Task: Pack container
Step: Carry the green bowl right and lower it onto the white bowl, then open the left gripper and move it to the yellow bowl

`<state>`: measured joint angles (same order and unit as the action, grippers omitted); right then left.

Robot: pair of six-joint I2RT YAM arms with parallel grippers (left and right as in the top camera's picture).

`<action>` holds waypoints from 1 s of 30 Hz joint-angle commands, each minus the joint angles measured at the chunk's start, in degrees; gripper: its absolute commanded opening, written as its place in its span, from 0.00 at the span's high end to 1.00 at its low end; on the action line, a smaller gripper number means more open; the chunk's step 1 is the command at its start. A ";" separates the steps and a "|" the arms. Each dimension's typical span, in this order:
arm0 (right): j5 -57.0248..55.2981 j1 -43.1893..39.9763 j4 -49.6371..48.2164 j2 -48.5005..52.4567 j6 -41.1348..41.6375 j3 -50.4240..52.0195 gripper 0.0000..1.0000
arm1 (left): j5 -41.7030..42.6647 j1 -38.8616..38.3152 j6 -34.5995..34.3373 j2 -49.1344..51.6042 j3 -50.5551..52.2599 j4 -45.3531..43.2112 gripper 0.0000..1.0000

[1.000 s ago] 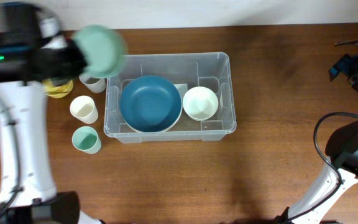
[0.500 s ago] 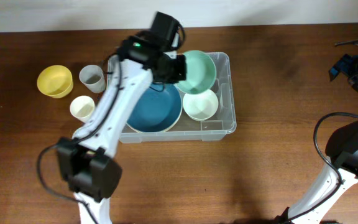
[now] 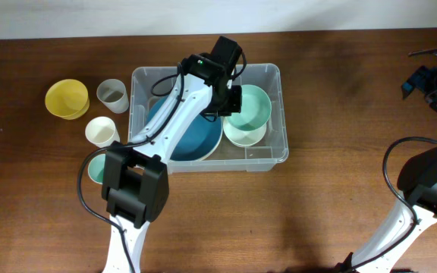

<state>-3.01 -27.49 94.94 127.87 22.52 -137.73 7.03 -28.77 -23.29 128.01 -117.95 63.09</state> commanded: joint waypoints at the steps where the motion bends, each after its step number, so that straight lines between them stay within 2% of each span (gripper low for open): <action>1: -0.66 0.09 -0.02 -1.84 0.42 0.22 0.01 | -0.33 -0.13 0.85 1.40 0.15 0.07 0.98; 8: -0.66 0.09 -0.02 -1.84 0.42 0.22 0.01 | 0.66 -0.55 0.87 3.34 0.15 0.98 0.97; 15: -0.68 0.09 -0.02 -1.84 0.42 0.22 0.01 | 0.63 -1.18 0.87 3.45 0.15 0.98 0.85; 19: -0.68 0.09 -0.02 -1.84 0.42 0.22 0.01 | 0.66 -1.18 0.87 3.45 0.15 0.98 0.70; 23: -0.66 0.09 -0.02 -1.84 0.42 0.22 0.01 | 0.63 -1.16 0.90 3.45 0.13 0.92 0.64; 30: -0.66 0.09 -0.02 -1.84 0.42 0.22 0.01 | 0.68 0.31 3.30 3.43 -1.95 1.53 0.61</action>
<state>-3.01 -27.49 94.94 127.87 22.52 -137.73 7.09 -29.39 -22.48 130.87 -117.99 64.03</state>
